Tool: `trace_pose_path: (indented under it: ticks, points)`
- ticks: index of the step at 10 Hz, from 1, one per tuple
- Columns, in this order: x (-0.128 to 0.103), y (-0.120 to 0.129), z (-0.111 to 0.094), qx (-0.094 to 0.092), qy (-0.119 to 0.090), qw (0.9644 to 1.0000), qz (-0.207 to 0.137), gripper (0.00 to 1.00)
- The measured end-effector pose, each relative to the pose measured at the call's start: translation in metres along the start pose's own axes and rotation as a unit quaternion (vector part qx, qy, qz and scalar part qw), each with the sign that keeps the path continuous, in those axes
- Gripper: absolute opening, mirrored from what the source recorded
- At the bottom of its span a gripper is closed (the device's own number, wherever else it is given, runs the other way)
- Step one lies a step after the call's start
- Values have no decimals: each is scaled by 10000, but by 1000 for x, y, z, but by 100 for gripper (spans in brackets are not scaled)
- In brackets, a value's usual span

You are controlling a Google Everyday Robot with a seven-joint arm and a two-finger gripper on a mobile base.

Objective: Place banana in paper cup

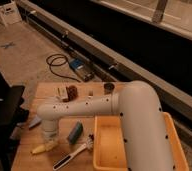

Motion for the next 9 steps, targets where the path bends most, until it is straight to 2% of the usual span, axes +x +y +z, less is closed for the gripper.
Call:
trace_pose_path:
  ticks: [1,2,3,5,9]
  points:
    - [0,0,-1,-2,1,10000,1,2]
    - [2,9,4,-108,33,9999,-6,0]
    - [2,6,3,-50,52,10000,-5,0]
    - [8,1,-8,214,98,9993,302,0]
    - [24,-18,-68,825,250,9953,443,0]
